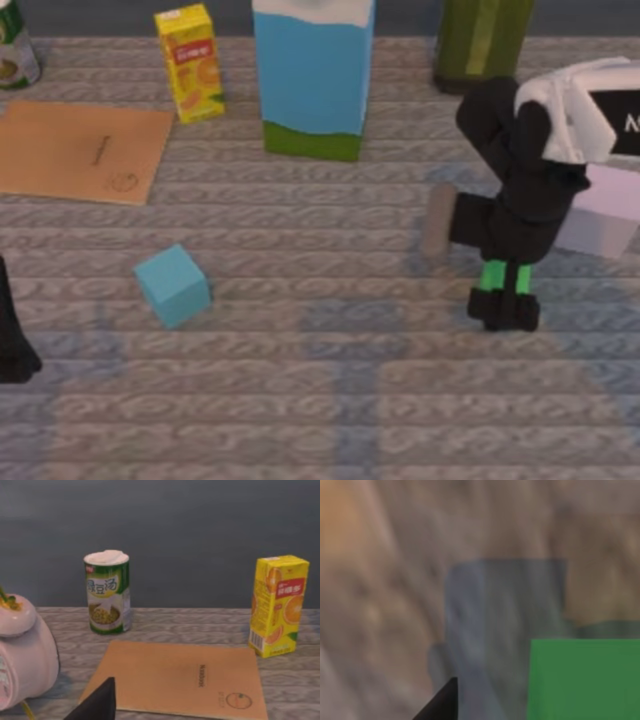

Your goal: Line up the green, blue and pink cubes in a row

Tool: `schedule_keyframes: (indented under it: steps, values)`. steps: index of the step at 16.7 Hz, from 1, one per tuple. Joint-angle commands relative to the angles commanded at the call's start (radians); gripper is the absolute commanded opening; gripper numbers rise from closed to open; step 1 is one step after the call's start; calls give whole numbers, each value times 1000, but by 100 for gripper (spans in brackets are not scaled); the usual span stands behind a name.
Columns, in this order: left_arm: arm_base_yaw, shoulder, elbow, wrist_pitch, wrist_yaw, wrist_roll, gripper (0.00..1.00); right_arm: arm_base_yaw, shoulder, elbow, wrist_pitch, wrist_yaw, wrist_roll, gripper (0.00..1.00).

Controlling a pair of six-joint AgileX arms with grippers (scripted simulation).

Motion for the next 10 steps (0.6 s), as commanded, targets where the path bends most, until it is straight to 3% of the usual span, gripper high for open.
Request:
schedule_keyframes:
  steps: [4,10]
  values:
    - [0,0,0,0,0,0,100,0,0,0,0,0,0,2]
    - [0,0,0,0,0,0,100,0,0,0,0,0,0,0]
